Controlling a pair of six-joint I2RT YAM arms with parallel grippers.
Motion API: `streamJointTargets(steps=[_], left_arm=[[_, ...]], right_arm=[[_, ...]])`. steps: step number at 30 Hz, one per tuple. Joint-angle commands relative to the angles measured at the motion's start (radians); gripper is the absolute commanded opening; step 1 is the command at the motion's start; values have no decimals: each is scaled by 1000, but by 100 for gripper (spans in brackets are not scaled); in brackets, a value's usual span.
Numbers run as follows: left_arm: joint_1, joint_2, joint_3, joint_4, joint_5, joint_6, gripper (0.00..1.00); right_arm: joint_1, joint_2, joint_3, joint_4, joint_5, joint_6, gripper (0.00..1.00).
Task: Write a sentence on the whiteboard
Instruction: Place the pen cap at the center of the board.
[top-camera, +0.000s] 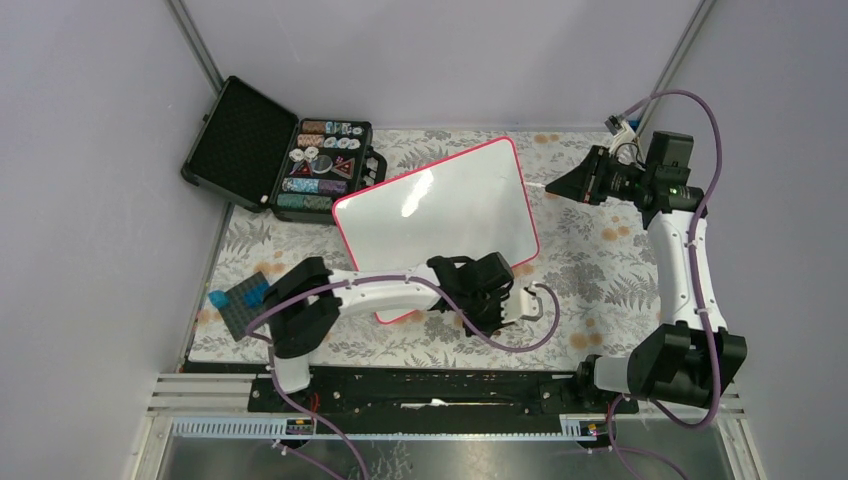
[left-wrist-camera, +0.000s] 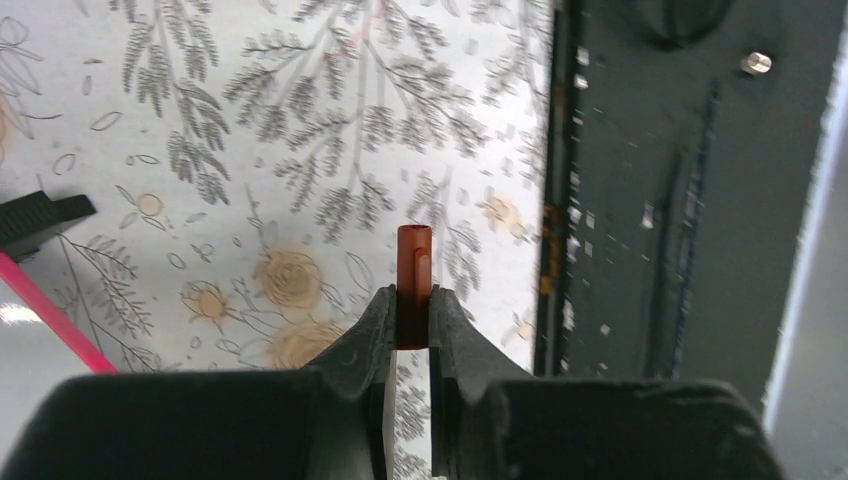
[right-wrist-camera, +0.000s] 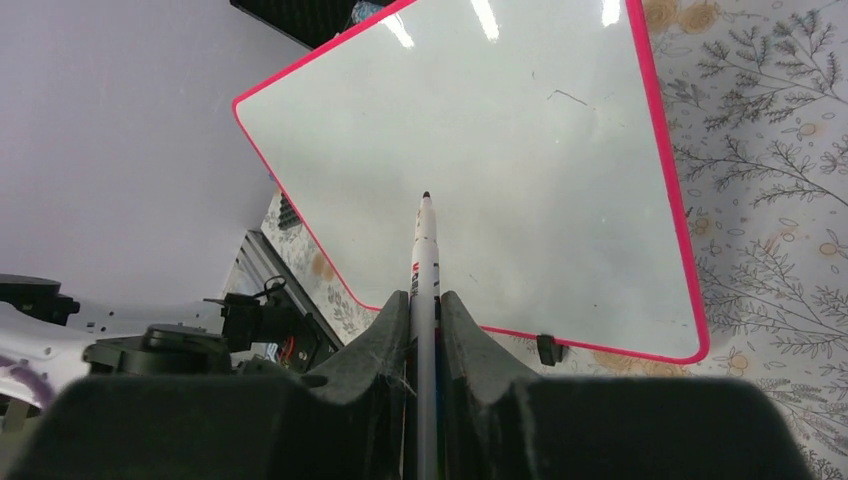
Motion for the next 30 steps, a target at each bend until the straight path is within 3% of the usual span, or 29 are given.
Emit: streamJointTargets(steps=[1,9,18,30], left_arm=[[6,75,70,105,-88,-59,0],[5,147,78,147,-175,-70,2],[9,172,86,121,-168,-69,28],[23,148,128,64,-156,-59,50]], right_arm=[[-7,-17,-40,131,-56,71,0],[-26,11,-70,181,-110,103,0],[-28,15,-73,194,-137,111,0],[-28,14,-63,178,-134,89,0]])
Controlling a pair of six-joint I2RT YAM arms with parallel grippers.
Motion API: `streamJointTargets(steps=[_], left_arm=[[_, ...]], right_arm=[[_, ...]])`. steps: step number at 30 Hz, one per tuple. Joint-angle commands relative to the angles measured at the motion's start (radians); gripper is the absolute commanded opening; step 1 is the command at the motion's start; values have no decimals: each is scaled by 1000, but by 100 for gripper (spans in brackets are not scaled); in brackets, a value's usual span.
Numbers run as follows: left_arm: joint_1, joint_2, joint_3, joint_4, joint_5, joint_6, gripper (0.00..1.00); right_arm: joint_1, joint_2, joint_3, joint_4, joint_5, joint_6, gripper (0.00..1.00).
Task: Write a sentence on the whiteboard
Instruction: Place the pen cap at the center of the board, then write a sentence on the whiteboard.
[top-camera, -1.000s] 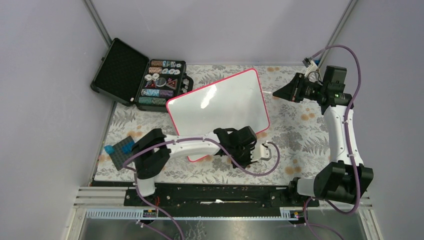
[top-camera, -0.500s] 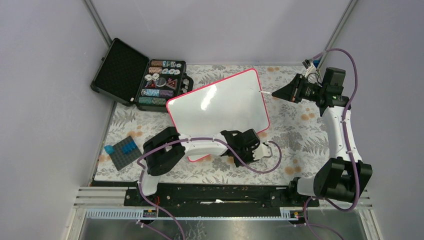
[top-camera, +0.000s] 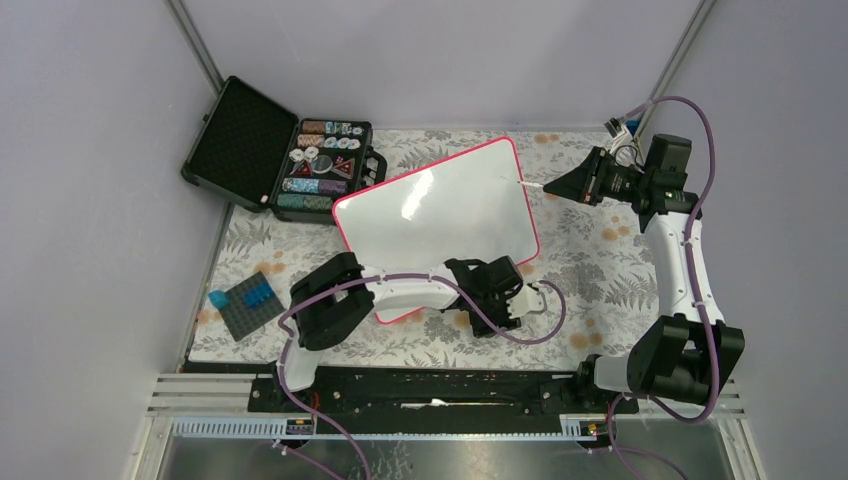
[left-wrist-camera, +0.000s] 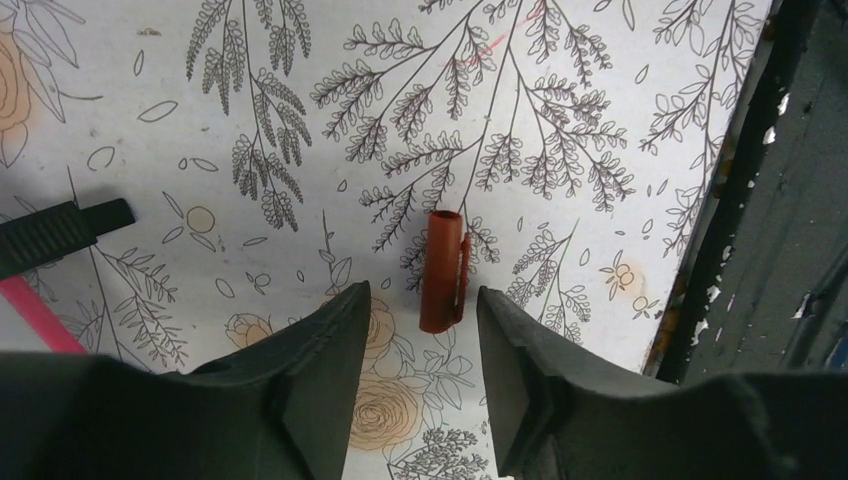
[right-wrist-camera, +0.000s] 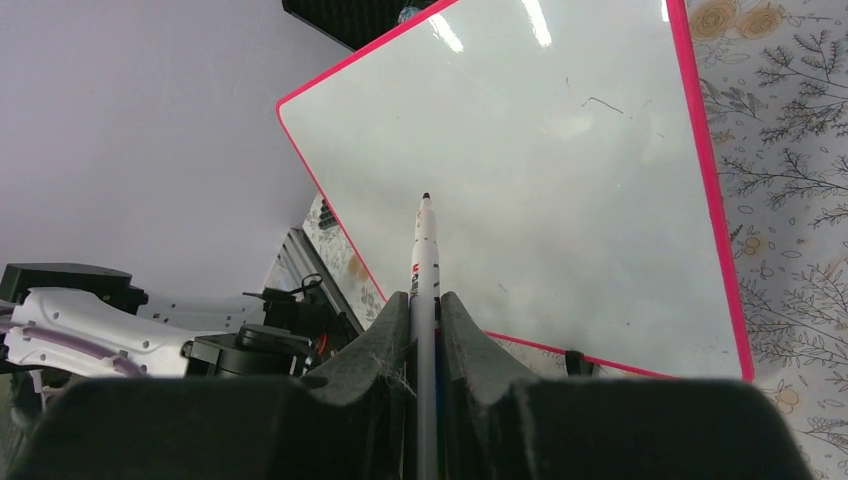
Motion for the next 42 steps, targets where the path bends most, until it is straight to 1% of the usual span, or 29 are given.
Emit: streamJointTargets(steps=[1,4,7,10,11,12,15,17,19,21,23,25,28,32,34,37,40,42], left_arm=[[19,-47,71,-32,22,1,52],[53,-98,117,-76,85,-7,57],[80,-166,150,-112,120,12,69],[93,-251,157,-133,114,33,87],[99,-279,161,-147,116,37,96],[109,-309,166,-164,124,43,99],[184,-392,184,-212,158,38,99],[248,-454,199,-216,144,-12,99],[322,-525,199,-188,116,-100,99],[384,-612,167,-132,24,-212,99],[464,-688,137,-114,28,-249,99],[555,-762,110,-104,-3,-321,99],[720,-837,91,-145,75,-348,99],[943,-946,12,-178,274,-388,99],[1031,-994,-29,-202,337,-385,99],[1074,-1009,-28,-298,307,-328,99],[1077,-970,3,-406,226,-285,99],[1079,-957,1,-439,216,-265,99]], right_arm=[[-4,0,24,2,-16,-23,0],[-4,4,43,-35,-4,-53,0],[-3,11,64,-61,6,-68,0],[-2,19,84,-77,13,-73,0],[-1,23,89,-79,16,-72,0],[3,27,95,-85,19,-76,0],[24,38,119,-117,35,-95,0],[45,37,124,-122,44,-101,0],[73,34,128,-131,60,-112,0],[106,33,137,-150,74,-138,0],[143,35,146,-169,87,-167,0],[186,39,165,-204,108,-210,0],[265,58,212,-267,137,-295,0],[347,83,266,-357,149,-386,0],[398,85,287,-395,185,-449,0],[478,75,292,-401,248,-491,0],[535,75,281,-381,282,-501,0],[568,74,262,-353,303,-496,0]])
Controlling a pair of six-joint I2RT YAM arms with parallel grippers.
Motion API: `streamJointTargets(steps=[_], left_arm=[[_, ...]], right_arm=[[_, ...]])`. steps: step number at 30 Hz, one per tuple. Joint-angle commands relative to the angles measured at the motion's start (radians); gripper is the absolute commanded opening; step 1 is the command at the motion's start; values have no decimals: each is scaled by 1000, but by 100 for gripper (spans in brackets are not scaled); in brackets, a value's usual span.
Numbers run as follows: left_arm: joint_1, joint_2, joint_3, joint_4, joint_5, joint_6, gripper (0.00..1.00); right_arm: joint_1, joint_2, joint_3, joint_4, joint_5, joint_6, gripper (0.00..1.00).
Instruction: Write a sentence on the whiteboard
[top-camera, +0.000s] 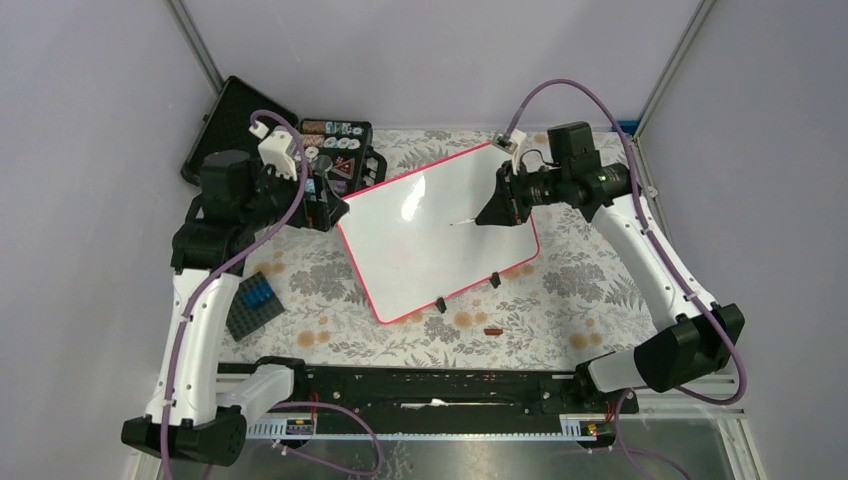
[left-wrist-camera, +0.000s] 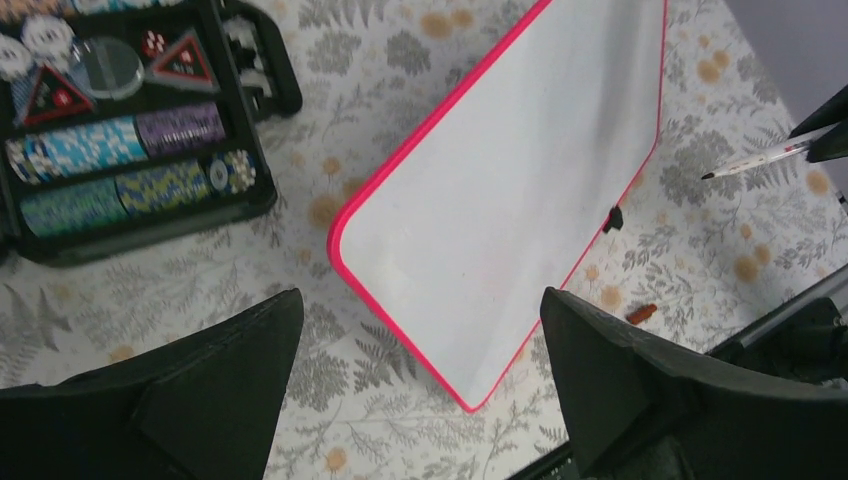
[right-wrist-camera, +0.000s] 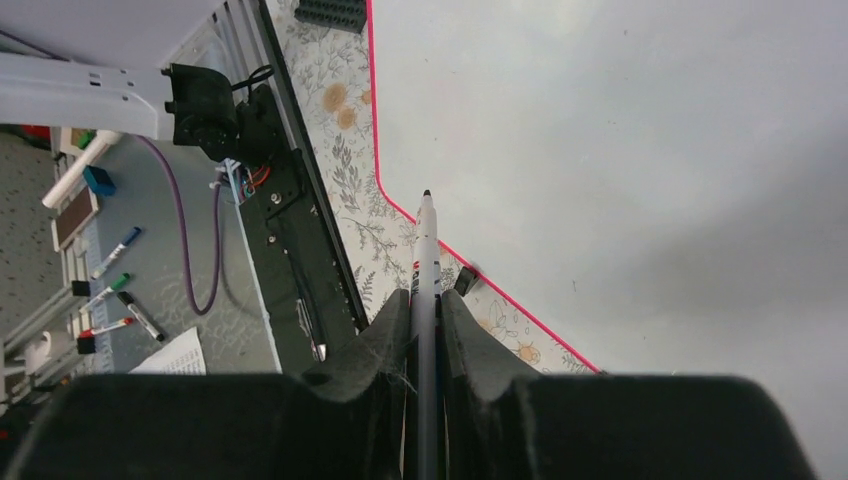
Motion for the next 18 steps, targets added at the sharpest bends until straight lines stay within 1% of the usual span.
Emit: streamJointTargets(steps=[1,4,7,11,15,16,18], left_arm=[[8,32,14,-112,-19,52,99],[13,36,-31,-111,-19,106,99],[33,38,-74,-91,17,136,99],[93,47,-123,-46,124,146,99],[189,74,-141,-36,253,168,99],[196,78,-148,-36,287,184,99],[201,88,-163,-15,299,194,98]], right_arm=[[72,-7,5,32,77,-48,0],[129,-8,-13,78,116,-41,0],[182,10,-3,99,147,-46,0],[235,32,-1,142,165,-36,0],[292,48,-14,203,204,-14,0],[301,49,-22,230,217,-1,0],[315,47,-41,298,244,37,0]])
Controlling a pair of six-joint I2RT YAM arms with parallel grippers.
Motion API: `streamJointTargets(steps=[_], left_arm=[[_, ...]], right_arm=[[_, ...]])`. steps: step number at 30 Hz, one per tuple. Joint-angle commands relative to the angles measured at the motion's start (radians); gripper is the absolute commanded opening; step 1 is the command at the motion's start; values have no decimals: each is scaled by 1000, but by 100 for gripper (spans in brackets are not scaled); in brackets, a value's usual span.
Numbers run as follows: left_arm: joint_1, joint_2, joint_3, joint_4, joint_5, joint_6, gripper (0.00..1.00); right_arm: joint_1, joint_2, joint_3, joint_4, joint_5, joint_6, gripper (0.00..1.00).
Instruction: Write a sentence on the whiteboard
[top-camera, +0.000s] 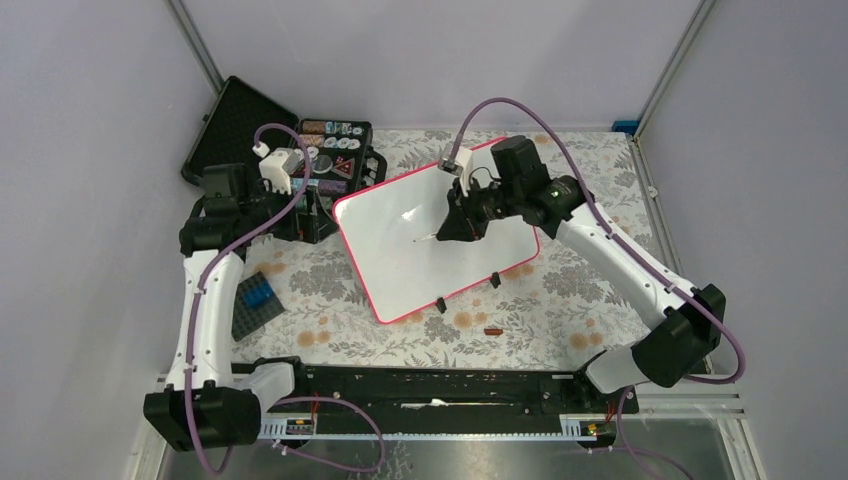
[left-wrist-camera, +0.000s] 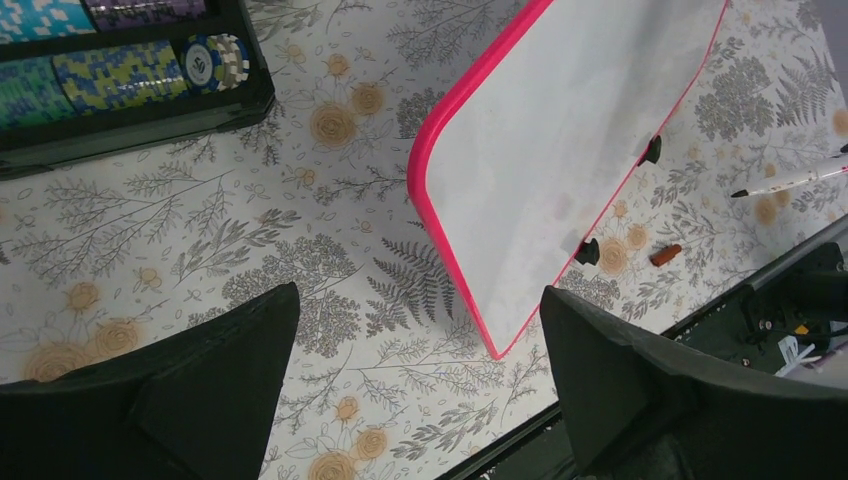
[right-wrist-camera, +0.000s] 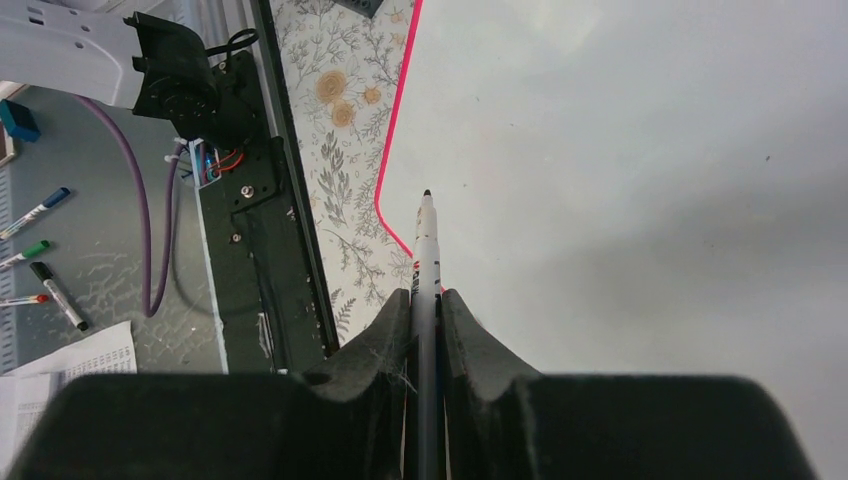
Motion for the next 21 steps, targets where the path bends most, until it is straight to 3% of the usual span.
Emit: streamJointTargets(steps=[1,12,18,21], left_arm=[[25,13,-29,86,136,46,97],[37,123,-42,205,298,23,70],[38,184,-21,213,330,28,48],[38,202,-20,219,347,32,33]], right_arm=[[36,0,-25,180,71,69,0],[142,85,46,300,210,107,0],[162,141,127,283,224,113,0],[168,166,174,264,219,107,0]])
